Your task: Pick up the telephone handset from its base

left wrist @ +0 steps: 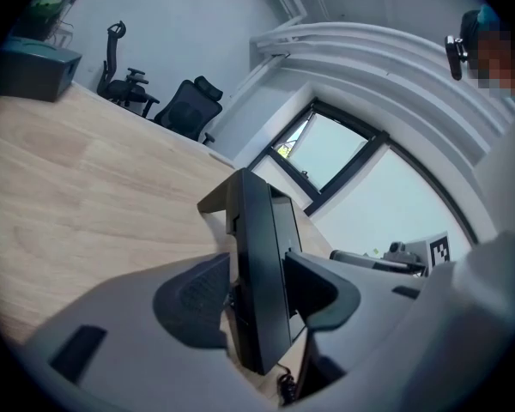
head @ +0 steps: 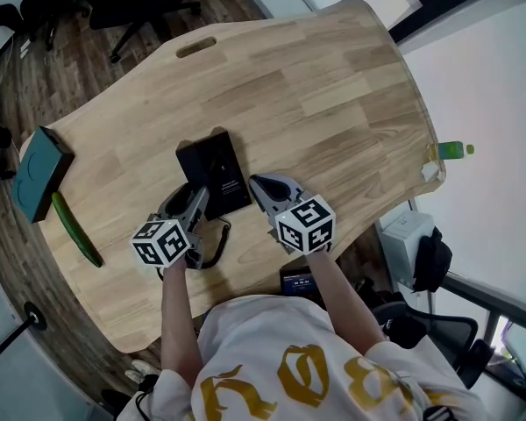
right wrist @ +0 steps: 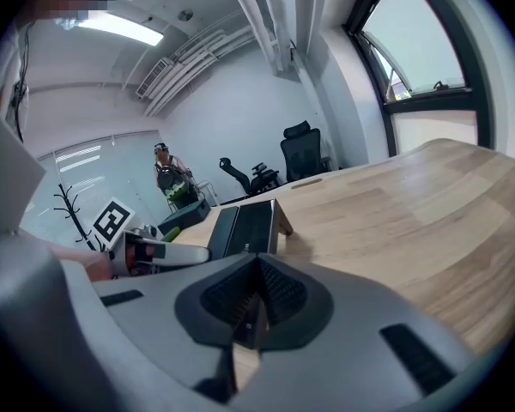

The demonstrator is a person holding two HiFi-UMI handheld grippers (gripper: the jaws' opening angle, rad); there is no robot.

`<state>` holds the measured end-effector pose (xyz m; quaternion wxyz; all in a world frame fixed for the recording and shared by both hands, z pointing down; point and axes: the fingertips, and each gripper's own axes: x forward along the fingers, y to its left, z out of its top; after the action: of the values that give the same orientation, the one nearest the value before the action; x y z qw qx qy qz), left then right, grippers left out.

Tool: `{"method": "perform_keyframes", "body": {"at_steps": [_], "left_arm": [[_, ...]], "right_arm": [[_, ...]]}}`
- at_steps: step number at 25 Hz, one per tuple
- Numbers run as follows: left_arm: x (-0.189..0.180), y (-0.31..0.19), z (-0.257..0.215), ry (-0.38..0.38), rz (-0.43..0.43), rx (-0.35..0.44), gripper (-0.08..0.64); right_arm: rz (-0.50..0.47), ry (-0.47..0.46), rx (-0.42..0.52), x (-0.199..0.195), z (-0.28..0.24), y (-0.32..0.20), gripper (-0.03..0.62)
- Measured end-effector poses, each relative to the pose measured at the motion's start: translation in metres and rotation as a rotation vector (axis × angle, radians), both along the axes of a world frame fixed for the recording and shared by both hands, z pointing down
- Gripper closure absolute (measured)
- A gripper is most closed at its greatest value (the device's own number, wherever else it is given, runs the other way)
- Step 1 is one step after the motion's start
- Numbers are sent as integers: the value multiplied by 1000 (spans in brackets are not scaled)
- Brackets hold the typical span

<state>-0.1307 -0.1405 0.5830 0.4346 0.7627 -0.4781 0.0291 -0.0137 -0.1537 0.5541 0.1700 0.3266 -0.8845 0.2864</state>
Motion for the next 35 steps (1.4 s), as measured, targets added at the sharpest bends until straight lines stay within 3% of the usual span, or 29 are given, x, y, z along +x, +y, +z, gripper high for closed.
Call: {"method": "perform_keyframes", "body": {"at_steps": [9,17,27,35], "left_arm": [[8,-12,7,-52,41,-16,368],[8,-9,4,-39,59,-4,406],[4,-7,2,38,29,-22,442],[1,-5,2,160,11,-19,453]], "right_arm": [[-8,-23,-36,0,7,-7,586],[-23,-17,-39,0,6,-9,588],[-38,-13,-31,-4,2,-4,587],[-25,-11,-36,1,3,-4,587]]}}
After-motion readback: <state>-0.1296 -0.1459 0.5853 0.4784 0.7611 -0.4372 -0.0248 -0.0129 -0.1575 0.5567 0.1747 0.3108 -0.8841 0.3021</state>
